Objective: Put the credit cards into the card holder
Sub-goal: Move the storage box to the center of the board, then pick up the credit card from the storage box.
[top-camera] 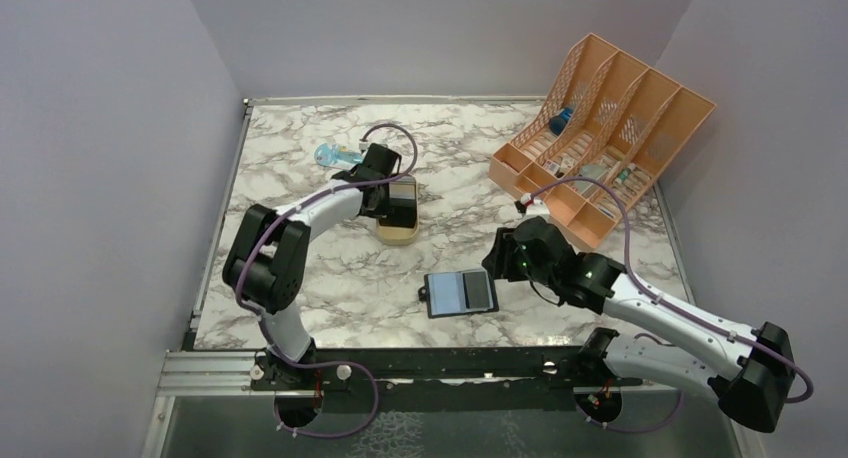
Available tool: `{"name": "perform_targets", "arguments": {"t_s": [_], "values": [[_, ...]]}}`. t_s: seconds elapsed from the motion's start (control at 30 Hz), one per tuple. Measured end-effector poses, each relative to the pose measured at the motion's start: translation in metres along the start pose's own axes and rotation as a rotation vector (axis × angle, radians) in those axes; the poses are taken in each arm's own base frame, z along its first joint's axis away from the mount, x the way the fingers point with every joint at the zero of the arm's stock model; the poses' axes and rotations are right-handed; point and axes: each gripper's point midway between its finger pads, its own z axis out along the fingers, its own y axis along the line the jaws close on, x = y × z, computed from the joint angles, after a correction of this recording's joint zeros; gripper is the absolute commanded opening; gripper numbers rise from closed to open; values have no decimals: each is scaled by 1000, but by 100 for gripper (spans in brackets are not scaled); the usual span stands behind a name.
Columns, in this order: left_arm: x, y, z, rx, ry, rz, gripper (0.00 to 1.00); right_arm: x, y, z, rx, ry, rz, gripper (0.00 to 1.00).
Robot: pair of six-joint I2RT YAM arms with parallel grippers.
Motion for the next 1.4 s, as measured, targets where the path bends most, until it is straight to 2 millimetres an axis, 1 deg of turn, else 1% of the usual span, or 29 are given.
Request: {"name": "perform_targets", "arguments": {"t_s": [0.13,0.2,0.23,0.3,0.37,0.43,0.5,0.57,0.6,0.67,0.73,0.83,0.93,1.03,1.13,1.17,1.2,1.3,1.4], "values": [[27,19,-17,-40,10,-66,1,-3,0,-6,-14,-18,2,46],[37,27,-24,-56,11,-95,5,-3,0,-8,-18,-21,3,46],[43,30,-28,-59,10,-113,10,-4,0,-9,-20,-24,4,46],[53,35,-35,-62,9,-147,25,-5,1,-10,-25,-29,5,46],[61,38,-40,-61,7,-178,33,-5,1,-11,-30,-32,5,46],[71,40,-46,-55,8,-200,38,-5,2,-12,-35,-33,4,46],[73,39,-50,-44,1,-207,44,-5,2,-12,-38,-31,2,46],[70,35,-58,-21,-14,-208,53,-5,3,-13,-41,-30,1,46],[68,34,-62,-10,-24,-207,56,-5,3,-13,-41,-29,0,46],[59,32,-75,23,-63,-196,57,-4,3,-13,-44,-28,0,46],[48,29,-90,67,-112,-168,56,-4,3,-13,-44,-27,-1,46],[30,21,-109,139,-161,-49,56,-4,3,-13,-44,-27,-2,46],[16,10,-121,216,-198,133,62,-4,3,-12,-42,-25,-3,46],[15,5,-131,285,-232,338,70,-3,3,-11,-41,-20,-5,46],[13,2,-140,334,-278,542,74,-1,3,-10,-38,-13,-8,46],[13,1,-140,345,-287,601,90,-1,2,-9,-37,-10,-10,46],[14,1,-140,352,-286,654,98,0,2,-8,-35,-6,-13,46],[19,0,-128,365,-251,791,99,0,3,-6,-30,5,-24,46],[31,-1,-105,383,-174,910,99,-2,5,-5,-30,6,-31,46]]}}
